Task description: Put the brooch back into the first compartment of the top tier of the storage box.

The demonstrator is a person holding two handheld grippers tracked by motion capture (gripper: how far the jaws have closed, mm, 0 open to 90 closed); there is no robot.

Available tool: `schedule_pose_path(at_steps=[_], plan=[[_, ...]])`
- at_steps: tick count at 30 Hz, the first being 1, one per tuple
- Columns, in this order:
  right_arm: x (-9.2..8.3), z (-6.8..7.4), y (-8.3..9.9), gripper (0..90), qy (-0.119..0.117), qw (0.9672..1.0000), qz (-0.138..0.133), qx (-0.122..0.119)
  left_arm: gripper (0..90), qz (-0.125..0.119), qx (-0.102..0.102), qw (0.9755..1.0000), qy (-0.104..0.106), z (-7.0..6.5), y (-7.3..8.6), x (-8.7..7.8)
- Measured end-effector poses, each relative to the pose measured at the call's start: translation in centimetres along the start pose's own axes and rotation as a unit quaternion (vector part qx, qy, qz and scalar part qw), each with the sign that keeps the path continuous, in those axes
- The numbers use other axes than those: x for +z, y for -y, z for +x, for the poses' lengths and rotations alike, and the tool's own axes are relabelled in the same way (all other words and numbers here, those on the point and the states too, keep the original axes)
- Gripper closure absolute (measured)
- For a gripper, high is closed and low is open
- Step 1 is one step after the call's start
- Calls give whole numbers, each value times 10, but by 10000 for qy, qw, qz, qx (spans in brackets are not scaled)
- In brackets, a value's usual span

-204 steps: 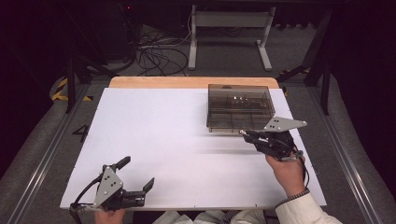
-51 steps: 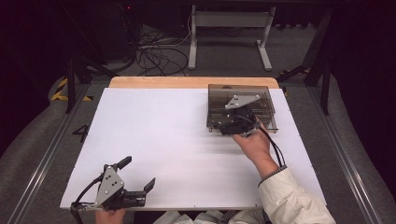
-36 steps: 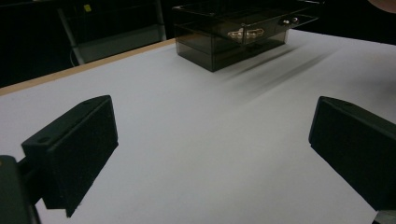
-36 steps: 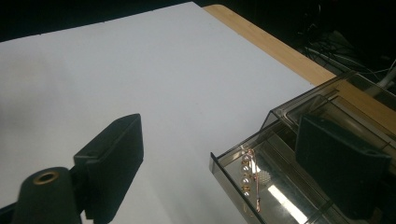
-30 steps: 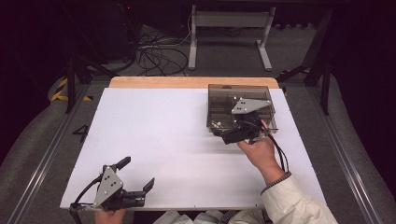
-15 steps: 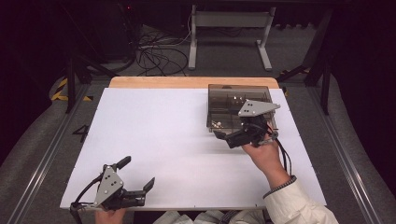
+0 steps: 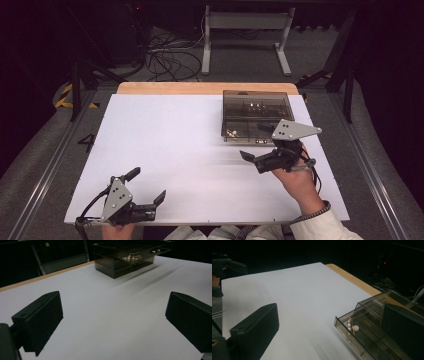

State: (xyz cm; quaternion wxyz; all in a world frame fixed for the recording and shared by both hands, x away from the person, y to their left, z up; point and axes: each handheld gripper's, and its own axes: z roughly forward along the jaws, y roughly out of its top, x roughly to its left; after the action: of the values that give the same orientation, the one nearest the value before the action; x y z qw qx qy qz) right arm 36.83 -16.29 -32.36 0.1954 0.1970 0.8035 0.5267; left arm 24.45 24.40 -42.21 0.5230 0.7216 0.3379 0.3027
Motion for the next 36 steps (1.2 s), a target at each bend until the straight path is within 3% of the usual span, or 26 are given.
schedule_pose_path(at_steps=[10,19,27,36], plan=[[-15,-1,28,41,94,9996,-59,264,19,-6,-3,10000,-8,0,0,0],[-26,3,50,61,160,9994,-68,285,19,-4,0,10000,-12,0,0,0],[-34,3,72,62,-40,9984,114,555,19,-6,-21,10000,-14,0,0,0],[-39,3,98,54,-144,9985,-64,530,19,6,-17,10000,-23,0,0,0]])
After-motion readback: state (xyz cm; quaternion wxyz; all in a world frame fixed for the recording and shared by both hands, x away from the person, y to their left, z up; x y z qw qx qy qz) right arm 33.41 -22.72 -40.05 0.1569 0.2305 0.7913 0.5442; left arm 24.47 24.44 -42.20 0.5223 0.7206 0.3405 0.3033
